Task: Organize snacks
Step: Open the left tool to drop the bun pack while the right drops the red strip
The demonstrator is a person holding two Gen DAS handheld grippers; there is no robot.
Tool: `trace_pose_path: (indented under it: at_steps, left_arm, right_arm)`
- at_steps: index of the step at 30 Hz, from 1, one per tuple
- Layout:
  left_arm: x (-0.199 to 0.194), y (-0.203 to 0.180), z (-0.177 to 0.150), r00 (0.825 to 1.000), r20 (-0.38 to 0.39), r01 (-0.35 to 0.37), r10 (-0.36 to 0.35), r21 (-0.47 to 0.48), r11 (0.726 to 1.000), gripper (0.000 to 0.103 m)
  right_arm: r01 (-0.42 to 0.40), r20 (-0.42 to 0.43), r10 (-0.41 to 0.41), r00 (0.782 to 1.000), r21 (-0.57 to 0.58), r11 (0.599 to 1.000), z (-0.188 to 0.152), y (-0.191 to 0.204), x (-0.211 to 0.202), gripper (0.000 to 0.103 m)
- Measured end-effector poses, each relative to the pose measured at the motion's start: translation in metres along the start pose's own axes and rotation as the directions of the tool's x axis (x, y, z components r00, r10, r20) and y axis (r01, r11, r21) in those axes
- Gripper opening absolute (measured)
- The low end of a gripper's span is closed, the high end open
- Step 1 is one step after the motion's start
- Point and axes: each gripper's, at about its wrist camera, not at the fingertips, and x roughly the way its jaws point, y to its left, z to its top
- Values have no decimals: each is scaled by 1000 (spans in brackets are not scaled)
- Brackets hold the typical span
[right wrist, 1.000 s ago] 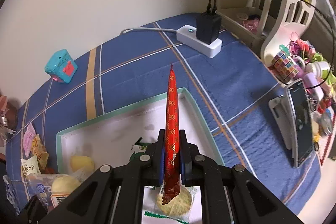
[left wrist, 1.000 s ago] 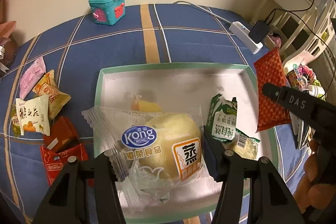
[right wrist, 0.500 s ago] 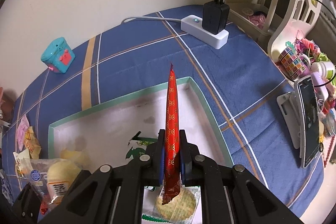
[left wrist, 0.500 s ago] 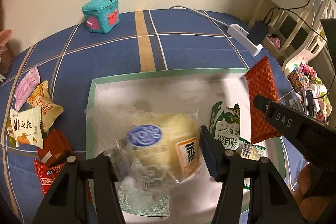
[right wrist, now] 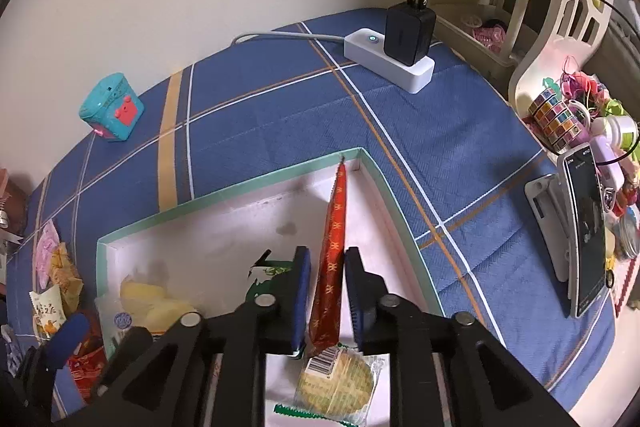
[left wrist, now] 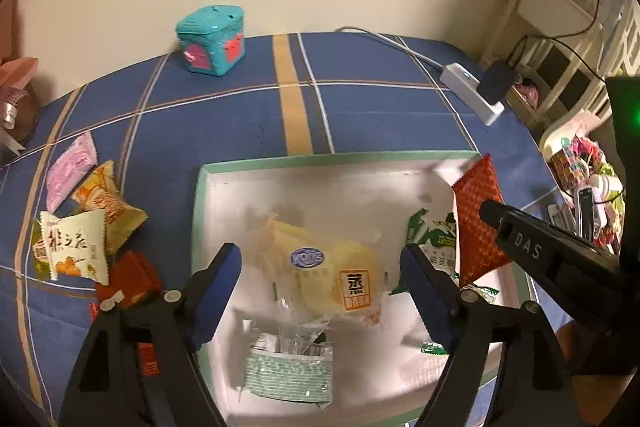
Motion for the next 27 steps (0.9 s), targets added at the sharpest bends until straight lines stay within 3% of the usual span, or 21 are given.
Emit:
trace_pose_path:
  at_steps: [2, 4, 6, 8, 16, 22, 27]
  left_arm:
    - [-3, 5, 1, 1000, 3, -16, 16, -17, 1000, 83]
    - [-4, 11, 2, 999, 1, -37, 37, -34, 999, 84]
    - [-5, 19, 3, 998, -1, -64, 64, -56, 996, 93]
    - [-7, 27, 3, 997, 1, -81, 81, -76, 994, 94]
    - [-13, 57, 5, 988, 20, -148, 153, -159, 976, 103]
    - [-21, 75, 5, 980, 19, -190, 196, -179, 965, 103]
    - [-31, 88, 3, 982, 13, -182, 188, -188, 965, 103]
  right_arm:
    - [2, -5, -2, 1000, 2, 1000, 0, 1, -2, 38]
    - [-6, -10, 6, 1000, 6, 1000, 0, 2, -4, 63]
    - [-15, -13, 15, 1000, 8, 1000, 0, 4, -6, 66]
    - [-19, -17, 19, 1000, -6, 1000, 0, 8, -8, 69]
    - [-22, 8, 23, 1000, -41, 999, -4, 24, -20, 103]
    - [-38, 19, 39, 999, -71, 997, -9, 38, -32, 103]
    - [-36, 15, 38, 999, -94, 995, -15, 48, -42, 103]
